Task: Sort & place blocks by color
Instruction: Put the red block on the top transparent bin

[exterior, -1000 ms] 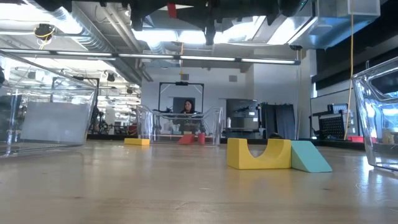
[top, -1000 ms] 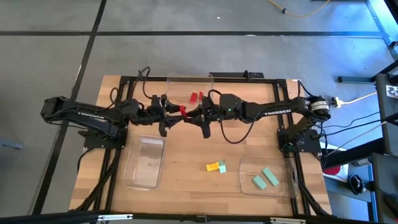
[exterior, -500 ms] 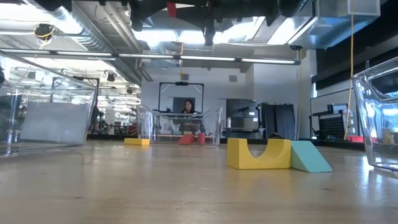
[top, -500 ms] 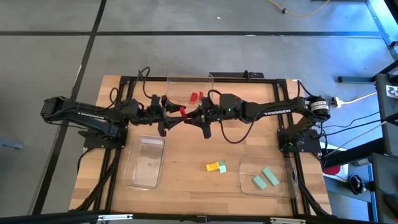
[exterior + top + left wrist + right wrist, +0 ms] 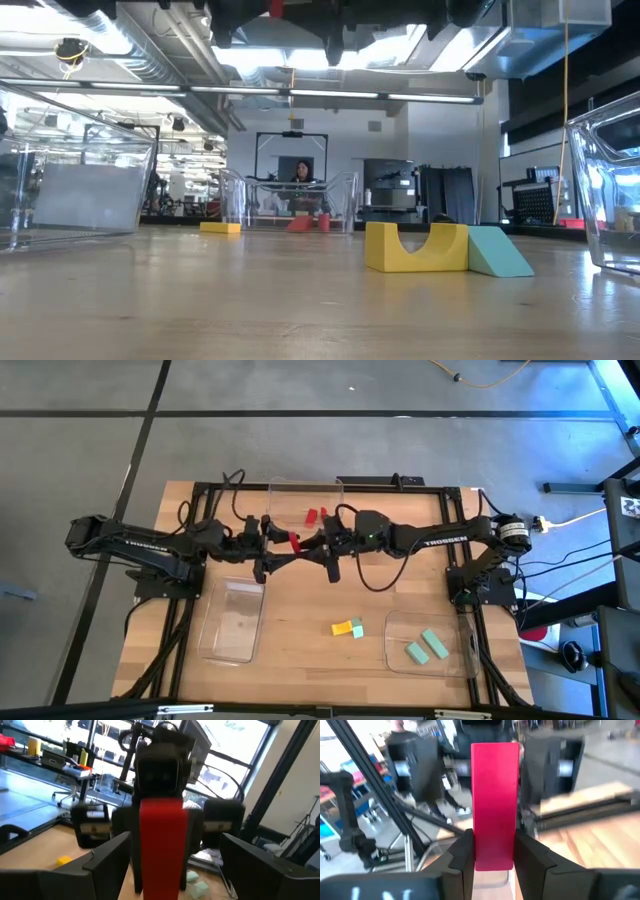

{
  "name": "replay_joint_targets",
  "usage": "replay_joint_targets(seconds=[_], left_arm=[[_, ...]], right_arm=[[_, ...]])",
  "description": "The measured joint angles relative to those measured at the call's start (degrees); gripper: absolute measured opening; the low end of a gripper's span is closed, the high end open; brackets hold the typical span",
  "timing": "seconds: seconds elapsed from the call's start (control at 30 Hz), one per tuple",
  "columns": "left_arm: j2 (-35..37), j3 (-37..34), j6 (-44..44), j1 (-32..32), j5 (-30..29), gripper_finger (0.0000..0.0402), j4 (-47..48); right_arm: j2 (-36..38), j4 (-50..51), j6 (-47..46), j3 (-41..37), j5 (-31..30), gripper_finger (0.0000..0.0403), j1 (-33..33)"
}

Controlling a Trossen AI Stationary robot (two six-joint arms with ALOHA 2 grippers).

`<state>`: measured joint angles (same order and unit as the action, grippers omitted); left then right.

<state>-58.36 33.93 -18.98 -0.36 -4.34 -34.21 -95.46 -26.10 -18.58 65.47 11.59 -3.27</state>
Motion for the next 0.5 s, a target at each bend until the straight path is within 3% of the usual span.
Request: replay_joint_targets(seconds=[0.3,0.5], left_arm=[[0.0,0.0,-0.4,0.0,-4.7,0.0278,0.2],[0.0,0.0,-0.4,0.0,-5.4,0.0198,1.1]], right_arm=[[0.0,2.3,-0.2,0.0,-0.7,0.0104,0.0],[0.0,1.6,-0.2,0.0,-1.4,0.0104,0.0]])
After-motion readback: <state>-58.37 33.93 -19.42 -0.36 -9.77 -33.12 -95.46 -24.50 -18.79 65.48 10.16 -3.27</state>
